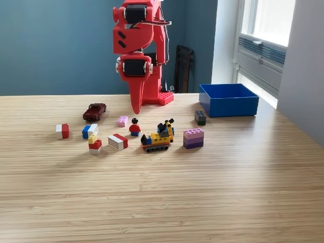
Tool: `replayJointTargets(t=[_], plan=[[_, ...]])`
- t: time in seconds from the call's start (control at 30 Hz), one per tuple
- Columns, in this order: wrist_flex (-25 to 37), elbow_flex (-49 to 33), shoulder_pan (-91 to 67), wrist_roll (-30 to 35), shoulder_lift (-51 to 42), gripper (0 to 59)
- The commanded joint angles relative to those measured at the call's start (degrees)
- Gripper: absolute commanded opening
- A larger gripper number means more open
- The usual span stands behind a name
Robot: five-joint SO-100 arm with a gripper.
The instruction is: Grasp a lego block and put it in the bin.
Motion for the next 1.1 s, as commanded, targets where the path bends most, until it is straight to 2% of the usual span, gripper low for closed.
replayJointTargets(t=[0.03, 0.4, 0.8, 1.0, 1.1], plan=[[-0.5, -3.5, 3.4, 1.2, 3.8, 0.1], [-0.4, -1.1, 13.6, 4.0, 3.8, 0.2], [-0.7, -0.9, 24.7, 17.1, 3.1, 0.3], [-1.0, -0.9, 25.3, 22.1, 3.0, 4.4], [-0.9, -1.1, 24.9, 23.6, 2.9, 11.0]])
